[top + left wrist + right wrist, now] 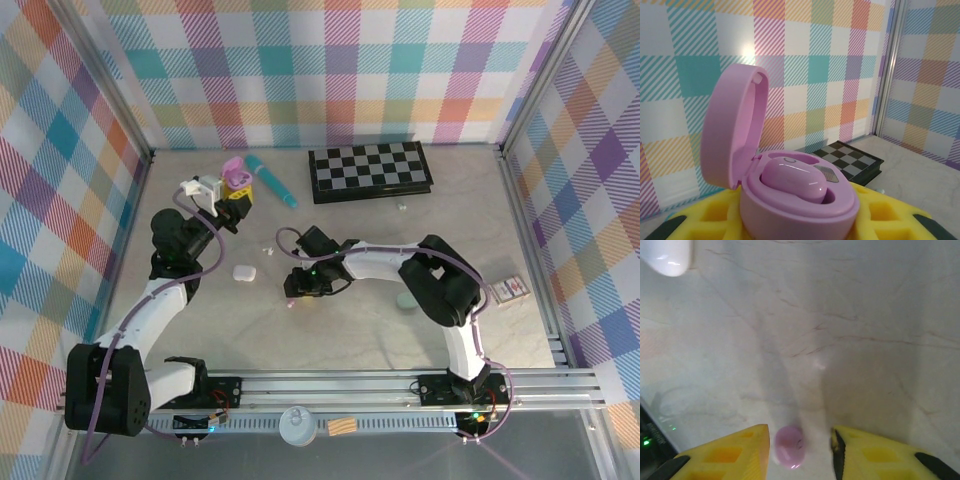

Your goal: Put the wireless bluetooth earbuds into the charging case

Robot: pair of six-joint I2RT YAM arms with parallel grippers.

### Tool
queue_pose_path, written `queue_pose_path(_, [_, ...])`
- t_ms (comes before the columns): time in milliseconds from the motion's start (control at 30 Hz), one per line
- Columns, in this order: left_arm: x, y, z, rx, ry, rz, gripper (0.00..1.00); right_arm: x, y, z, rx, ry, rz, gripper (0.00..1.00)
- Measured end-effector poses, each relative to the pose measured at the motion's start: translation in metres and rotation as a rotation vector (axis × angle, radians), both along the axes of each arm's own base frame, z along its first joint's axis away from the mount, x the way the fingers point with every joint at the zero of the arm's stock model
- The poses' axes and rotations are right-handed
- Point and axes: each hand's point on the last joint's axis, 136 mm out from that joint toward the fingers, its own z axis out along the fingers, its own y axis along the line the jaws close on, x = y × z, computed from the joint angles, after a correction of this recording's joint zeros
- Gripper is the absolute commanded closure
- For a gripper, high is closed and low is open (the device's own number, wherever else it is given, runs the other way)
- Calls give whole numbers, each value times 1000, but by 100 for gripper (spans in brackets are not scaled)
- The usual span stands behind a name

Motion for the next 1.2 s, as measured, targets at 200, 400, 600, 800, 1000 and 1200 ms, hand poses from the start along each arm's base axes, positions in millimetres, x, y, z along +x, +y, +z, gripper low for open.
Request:
queue_pose_path(200, [-1, 0, 2, 0, -7, 1, 74, 4, 2, 2, 18, 5, -6, 63])
queue_pose_path(400, [-7, 1, 1, 0, -11, 1, 74, 3, 2, 2, 22, -3, -5, 63])
queue_pose_path(600, [-10, 1, 4, 1, -21, 1, 74, -3, 7, 4, 31, -26, 6, 64])
queue_pose_path(800, [-10, 1, 3, 1, -21, 1, 74, -19, 17, 4, 36, -26, 44, 64])
queue_pose_path(1000, [-10, 1, 3, 1, -21, 1, 74, -26, 19, 3, 33, -25, 55, 66])
queue_pose_path(1200, [-10, 1, 3, 1, -21, 1, 74, -26, 20, 2, 46, -20, 39, 68])
